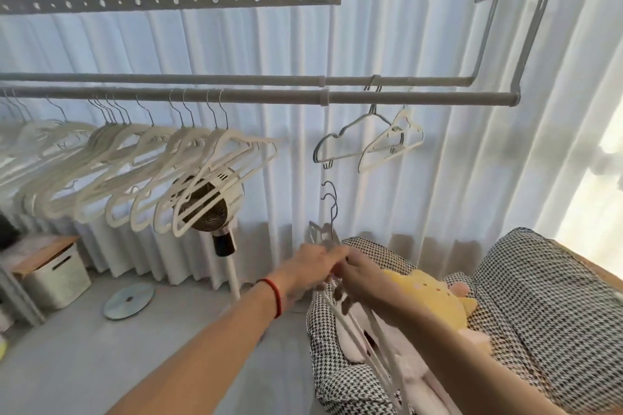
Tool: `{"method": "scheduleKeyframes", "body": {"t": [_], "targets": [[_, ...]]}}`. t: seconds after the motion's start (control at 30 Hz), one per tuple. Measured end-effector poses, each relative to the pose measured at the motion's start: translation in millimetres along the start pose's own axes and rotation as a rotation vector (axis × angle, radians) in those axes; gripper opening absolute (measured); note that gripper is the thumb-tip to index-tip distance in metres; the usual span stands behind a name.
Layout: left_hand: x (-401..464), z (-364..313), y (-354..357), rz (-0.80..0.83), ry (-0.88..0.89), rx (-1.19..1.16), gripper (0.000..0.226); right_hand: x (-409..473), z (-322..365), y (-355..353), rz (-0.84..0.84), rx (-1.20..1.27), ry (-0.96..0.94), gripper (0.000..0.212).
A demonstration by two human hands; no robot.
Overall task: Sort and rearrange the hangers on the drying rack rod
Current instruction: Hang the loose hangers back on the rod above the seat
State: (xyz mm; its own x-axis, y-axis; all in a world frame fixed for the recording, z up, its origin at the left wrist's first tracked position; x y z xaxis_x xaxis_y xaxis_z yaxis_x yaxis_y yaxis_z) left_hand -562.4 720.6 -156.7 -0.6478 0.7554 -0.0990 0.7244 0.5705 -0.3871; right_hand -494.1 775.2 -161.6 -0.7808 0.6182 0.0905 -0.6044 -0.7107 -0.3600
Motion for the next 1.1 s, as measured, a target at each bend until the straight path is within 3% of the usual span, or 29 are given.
{"method": "scheduleKeyframes", "body": {"t": [0.07, 0.23, 0.33, 0.43, 0.53, 0.67, 0.83, 1.0, 1.1], "targets": [[3, 8, 3, -0.035, -0.117, -0.194, 0.039, 1, 4, 10, -0.012, -0.006, -0.038, 0.028], [13, 22, -26, -0.133, -0.131, -0.317, 0.035, 5, 12, 22, -0.087, 0.123, 0.0, 0.017], [14, 21, -50, -0.203, -0.139, -0.375, 0.033, 6, 18, 42, -0.035, 0.2, 0.053, 0.033], [17, 18, -77, -0.264, -0.125, -0.426, 0.036, 14, 29, 60, -0.028, 0.207, 0.075, 0.032], [21, 9, -109, -0.29, -0.083, -0.402, 0.04, 32, 51, 70, -0.124, 0.131, 0.046, 0.029], [31, -24, -156, -0.341, 0.017, -0.315, 0.039, 58, 99, 87, -0.169, 0.287, 0.051, 0.027], [48, -66, -198, -0.31, 0.12, -0.317, 0.038, 96, 153, 84, -0.252, 0.28, -0.029, 0.024], [72, -90, -224, -0.299, 0.123, -0.293, 0.038, 129, 180, 84, -0.297, 0.262, -0.008, 0.029], [87, -92, -230, -0.278, 0.084, -0.298, 0.027, 140, 182, 86, -0.299, 0.304, 0.052, 0.033]]}}
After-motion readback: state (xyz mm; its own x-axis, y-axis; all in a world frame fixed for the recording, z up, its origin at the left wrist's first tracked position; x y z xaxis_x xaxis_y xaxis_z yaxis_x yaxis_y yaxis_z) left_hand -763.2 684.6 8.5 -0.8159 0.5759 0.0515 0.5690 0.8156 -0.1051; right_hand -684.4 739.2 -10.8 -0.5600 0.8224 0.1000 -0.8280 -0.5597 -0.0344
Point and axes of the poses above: each hand's wrist, its own x-axis towards the middle knuckle, its own y-axis out of the palm, z = x × y, the point moved 9 cm from there along x, towards the middle knuckle, and after that the axes turned 13 degrees about -z, right-handed, at the moved point
